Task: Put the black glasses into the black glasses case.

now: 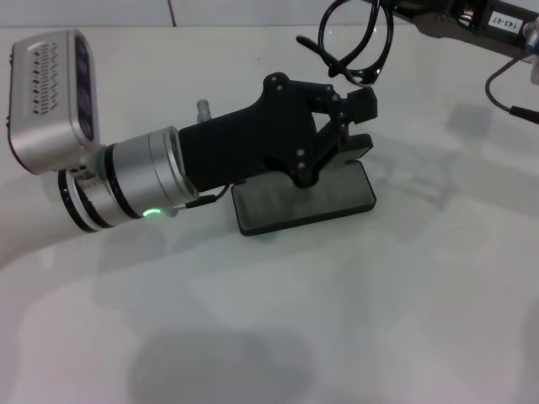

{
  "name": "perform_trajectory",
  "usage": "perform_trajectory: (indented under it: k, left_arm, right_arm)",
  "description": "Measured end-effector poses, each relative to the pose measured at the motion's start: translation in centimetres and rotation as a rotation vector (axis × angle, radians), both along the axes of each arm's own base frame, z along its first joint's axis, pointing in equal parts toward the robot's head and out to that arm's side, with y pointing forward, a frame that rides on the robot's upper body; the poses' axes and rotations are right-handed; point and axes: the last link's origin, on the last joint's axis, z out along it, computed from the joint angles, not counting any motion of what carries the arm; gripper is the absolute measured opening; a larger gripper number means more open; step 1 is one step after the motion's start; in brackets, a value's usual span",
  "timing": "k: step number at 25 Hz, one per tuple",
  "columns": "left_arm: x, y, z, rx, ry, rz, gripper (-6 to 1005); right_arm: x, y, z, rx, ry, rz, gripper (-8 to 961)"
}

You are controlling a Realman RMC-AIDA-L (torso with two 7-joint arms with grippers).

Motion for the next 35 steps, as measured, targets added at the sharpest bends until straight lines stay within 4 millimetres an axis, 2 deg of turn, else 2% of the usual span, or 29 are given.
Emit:
perform_trajectory:
  k: [35]
  left_arm:
    - [1.1,0.5,1.0,0.002,-0.047,-0.036,13]
  right_arm:
    - [0.7,-0.3,-0.7,-0.037,-0.131,0.048,138]
